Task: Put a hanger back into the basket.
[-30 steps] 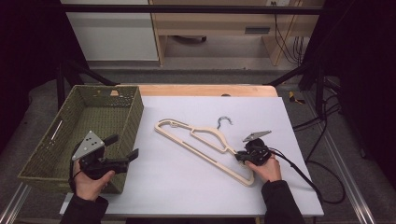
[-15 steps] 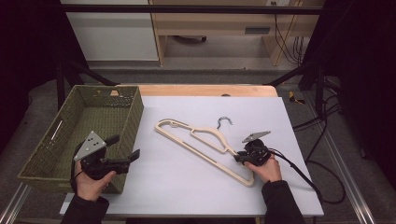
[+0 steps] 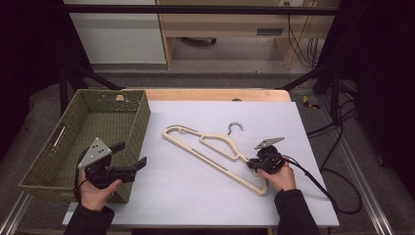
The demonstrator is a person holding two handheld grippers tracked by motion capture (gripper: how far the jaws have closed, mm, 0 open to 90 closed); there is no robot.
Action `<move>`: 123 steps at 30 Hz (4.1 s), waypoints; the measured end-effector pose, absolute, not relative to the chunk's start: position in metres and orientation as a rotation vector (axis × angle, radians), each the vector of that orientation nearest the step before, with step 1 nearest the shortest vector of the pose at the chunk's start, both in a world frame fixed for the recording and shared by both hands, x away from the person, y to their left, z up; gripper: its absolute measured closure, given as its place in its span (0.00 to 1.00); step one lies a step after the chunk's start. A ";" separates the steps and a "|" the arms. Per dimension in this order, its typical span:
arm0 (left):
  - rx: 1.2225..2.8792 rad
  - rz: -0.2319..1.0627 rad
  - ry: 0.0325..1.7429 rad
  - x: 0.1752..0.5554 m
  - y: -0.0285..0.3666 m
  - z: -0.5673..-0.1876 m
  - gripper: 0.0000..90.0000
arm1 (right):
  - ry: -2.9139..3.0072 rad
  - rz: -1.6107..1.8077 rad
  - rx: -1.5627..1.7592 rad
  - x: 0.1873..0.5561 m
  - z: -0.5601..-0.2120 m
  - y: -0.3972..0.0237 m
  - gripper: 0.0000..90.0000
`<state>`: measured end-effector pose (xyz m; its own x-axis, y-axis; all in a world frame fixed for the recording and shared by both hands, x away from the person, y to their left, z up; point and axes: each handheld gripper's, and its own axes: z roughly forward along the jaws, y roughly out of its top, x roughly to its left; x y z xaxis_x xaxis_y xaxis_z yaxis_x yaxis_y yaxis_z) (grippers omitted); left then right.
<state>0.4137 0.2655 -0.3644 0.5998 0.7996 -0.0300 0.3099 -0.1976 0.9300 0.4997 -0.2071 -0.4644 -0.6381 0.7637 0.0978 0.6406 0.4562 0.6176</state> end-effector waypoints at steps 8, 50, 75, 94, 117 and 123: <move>1.774 0.579 0.909 0.414 0.265 -0.365 0.09 | 2.499 0.949 1.211 0.500 -0.463 -0.208 0.88; 1.923 0.433 0.820 0.469 0.140 -0.357 0.11 | 2.390 0.961 1.039 0.478 -0.423 -0.206 0.89; 2.186 0.394 0.770 0.578 0.067 -0.417 0.21 | 2.403 0.956 1.019 0.476 -0.421 -0.206 0.89; 2.336 0.398 0.720 0.606 0.042 -0.455 0.53 | 2.411 0.961 1.011 0.475 -0.422 -0.205 0.89; 2.425 0.626 0.421 0.567 0.055 -0.433 0.81 | 2.457 0.939 1.013 0.473 -0.428 -0.210 0.79; 2.422 0.628 0.406 0.560 0.061 -0.431 0.83 | 2.415 1.052 1.000 0.479 -0.426 -0.206 0.53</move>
<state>0.5597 0.0613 -0.4310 0.8415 0.4200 0.3398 0.1374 -0.7748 0.6171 0.4793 -0.2055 -0.4258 -0.7026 0.7115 -0.0144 0.4739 0.4829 0.7364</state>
